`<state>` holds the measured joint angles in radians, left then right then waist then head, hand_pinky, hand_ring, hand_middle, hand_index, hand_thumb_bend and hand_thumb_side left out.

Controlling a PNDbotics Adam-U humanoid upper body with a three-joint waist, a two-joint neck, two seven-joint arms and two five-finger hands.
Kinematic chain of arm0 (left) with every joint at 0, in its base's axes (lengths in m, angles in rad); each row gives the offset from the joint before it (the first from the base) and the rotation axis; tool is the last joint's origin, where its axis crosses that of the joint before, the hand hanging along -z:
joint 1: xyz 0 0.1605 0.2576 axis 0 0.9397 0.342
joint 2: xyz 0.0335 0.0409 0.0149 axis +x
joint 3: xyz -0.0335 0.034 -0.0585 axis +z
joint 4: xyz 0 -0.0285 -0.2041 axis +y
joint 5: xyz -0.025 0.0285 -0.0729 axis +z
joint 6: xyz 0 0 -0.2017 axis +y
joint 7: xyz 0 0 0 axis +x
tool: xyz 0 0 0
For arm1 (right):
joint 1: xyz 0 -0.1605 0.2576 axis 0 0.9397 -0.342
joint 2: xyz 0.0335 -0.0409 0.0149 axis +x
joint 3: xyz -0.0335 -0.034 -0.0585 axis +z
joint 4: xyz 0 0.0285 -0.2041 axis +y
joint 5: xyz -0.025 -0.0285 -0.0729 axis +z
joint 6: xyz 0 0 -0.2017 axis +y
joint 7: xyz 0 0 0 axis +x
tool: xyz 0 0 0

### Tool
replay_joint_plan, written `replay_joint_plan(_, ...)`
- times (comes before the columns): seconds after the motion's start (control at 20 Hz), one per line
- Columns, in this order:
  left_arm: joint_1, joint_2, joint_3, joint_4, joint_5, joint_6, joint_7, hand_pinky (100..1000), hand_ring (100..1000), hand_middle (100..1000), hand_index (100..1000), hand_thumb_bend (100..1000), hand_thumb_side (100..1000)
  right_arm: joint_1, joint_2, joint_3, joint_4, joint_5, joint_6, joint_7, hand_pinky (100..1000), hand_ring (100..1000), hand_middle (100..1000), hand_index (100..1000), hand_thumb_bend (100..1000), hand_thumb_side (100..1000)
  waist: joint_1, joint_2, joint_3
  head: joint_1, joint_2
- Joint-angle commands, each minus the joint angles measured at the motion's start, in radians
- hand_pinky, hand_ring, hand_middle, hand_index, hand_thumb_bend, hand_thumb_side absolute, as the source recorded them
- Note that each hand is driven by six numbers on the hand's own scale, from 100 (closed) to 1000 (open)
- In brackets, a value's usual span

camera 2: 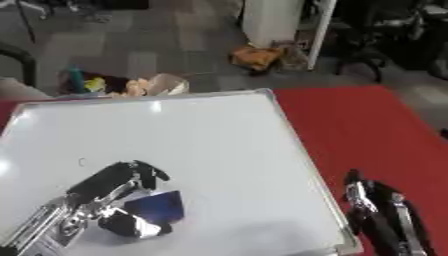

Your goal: Wipe the whiteboard clean with a brush.

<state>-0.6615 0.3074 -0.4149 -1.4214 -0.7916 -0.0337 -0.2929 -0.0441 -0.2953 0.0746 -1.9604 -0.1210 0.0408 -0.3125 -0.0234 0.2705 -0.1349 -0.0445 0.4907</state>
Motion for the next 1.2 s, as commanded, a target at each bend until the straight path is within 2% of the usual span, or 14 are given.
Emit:
replay_joint_plan(0.05,-0.011,0.004,0.005,-0.009,0.001,0.006,0.002,553,580,508,783,621,412,-0.005,-0.015,-0.004,-0.023,-0.001,0.000,0.002,100,100,100,387,100,560,-0.002,-0.014,0.000,-0.002,-0.009)
replay_joint_plan(0.55,-0.009,0.005,0.011,-0.010,-0.002,0.024,0.016,519,523,448,748,488,365,-0.005,-0.015,-0.005,-0.023,0.000,0.001,0.002,100,100,100,387,100,558,-0.003,-0.013,0.001,-0.002,-0.010)
replay_joint_plan(1.2,-0.005,0.026,0.049,-0.048,0.005,0.060,0.037,508,514,435,744,469,362,-0.004,-0.015,-0.006,-0.023,-0.001,0.001,0.001,100,100,100,387,100,558,-0.003,-0.015,0.006,-0.005,-0.011)
